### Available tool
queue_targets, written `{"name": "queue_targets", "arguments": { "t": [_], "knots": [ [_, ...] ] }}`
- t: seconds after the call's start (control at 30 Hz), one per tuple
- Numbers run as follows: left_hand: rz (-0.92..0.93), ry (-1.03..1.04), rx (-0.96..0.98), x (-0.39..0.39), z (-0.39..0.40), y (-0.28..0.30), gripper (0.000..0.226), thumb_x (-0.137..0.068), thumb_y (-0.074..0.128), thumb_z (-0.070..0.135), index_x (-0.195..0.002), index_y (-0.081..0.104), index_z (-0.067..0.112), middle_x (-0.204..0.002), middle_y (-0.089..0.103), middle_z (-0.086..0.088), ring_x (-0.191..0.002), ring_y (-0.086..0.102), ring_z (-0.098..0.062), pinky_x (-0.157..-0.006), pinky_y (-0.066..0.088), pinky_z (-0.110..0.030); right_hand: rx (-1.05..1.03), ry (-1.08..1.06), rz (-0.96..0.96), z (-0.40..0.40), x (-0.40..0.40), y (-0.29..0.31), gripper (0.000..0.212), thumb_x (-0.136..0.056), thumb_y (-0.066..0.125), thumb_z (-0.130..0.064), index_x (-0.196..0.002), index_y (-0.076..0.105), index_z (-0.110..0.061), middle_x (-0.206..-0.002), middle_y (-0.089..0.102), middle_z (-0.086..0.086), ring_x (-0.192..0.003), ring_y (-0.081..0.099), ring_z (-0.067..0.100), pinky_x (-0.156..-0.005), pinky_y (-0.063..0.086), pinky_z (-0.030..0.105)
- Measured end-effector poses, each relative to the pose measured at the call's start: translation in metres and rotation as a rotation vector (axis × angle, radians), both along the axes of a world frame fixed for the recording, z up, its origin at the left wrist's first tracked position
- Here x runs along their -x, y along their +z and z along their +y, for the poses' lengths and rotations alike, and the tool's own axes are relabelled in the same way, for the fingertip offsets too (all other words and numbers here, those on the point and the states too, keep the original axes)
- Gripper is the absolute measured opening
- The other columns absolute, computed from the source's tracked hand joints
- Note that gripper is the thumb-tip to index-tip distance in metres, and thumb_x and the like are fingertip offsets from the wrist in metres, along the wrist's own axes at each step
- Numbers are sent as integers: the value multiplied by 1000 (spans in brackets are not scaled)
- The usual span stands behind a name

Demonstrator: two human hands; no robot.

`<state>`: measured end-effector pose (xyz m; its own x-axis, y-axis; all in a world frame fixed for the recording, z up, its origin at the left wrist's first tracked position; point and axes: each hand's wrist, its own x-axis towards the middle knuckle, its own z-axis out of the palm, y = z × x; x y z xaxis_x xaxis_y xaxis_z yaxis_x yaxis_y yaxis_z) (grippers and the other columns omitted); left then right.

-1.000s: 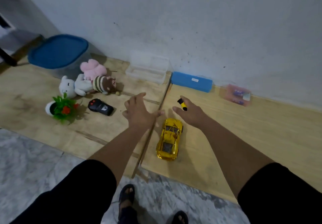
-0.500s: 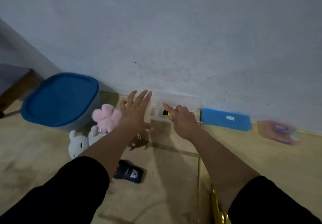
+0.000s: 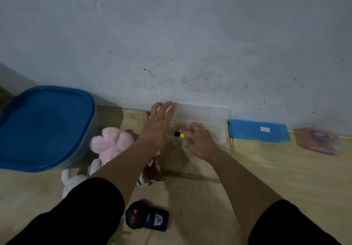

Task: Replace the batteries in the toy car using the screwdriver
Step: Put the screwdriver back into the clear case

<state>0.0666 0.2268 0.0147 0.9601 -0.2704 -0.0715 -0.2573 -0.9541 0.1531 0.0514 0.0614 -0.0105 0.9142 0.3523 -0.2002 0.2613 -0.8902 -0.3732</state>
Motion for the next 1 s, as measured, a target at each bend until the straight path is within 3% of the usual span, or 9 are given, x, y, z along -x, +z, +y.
{"name": "queue_targets", "arguments": {
  "t": [0.1,0.17,0.23,0.4,0.57,0.67,0.8,0.9,1.0],
  "knots": [
    [-49,-5,15,-5,-2,-2,111,-71,74,49,-150,1,24,-151,13,-1,-135,6,-23,-103,21,-39,-58,-98,-219,-7,3,12,37,-84,58,-27,-120,61,-17,-117,53,12,-112,47,29,-91,44,44],
    [-47,-1,17,-7,-4,-1,110,-68,77,46,-149,6,23,-149,13,-2,-133,7,-22,-101,22,-38,46,-190,-424,-15,4,19,41,-80,63,-27,-120,59,-20,-124,53,12,-117,48,30,-93,44,44],
    [-35,7,48,-8,-7,2,109,-65,80,43,-147,11,22,-148,13,-2,-133,8,-22,-101,22,-38,139,-236,-489,-22,2,24,50,-77,67,-26,-125,54,-21,-131,51,12,-121,48,32,-96,43,46],
    [-32,21,70,-6,-7,8,101,-65,80,39,-143,18,23,-146,18,-1,-135,15,-21,-102,22,-37,194,-225,-434,-32,1,22,63,-78,64,-32,-135,43,-17,-133,49,10,-126,42,30,-100,39,48],
    [-89,-23,67,4,-8,5,91,-68,79,32,-142,27,26,-137,28,-8,-125,23,-23,-96,23,-35,230,-219,-514,-31,7,26,54,-77,66,-42,-122,56,-13,-106,56,9,-99,53,28,-82,44,40],
    [-66,-95,35,12,-8,-1,89,-71,74,38,-144,23,29,-144,26,-7,-130,20,-23,-101,24,-44,273,-162,-502,-33,18,23,39,-78,69,-42,-109,66,-20,-92,59,7,-86,58,26,-75,46,40],
    [156,-231,-161,16,-11,-12,83,-92,48,45,-149,-8,26,-159,-9,7,-146,-9,-16,-113,6,-54,295,-184,-373,-35,32,12,37,-73,77,-32,-108,69,-27,-102,66,6,-96,63,27,-80,51,43],
    [201,-252,-185,18,-12,-18,73,-98,35,40,-148,-16,23,-159,-14,7,-146,-11,-16,-113,4,-55,292,-202,-319,-34,35,10,48,-72,79,-20,-117,64,-29,-115,64,7,-105,60,28,-84,50,46],
    [169,-245,-214,15,-13,-18,67,-100,25,39,-147,-18,20,-158,-15,4,-146,-12,-18,-113,5,-55,279,-211,-286,-34,29,10,51,-87,62,-13,-132,50,-33,-136,50,5,-125,45,27,-100,38,47]
  ]
}}
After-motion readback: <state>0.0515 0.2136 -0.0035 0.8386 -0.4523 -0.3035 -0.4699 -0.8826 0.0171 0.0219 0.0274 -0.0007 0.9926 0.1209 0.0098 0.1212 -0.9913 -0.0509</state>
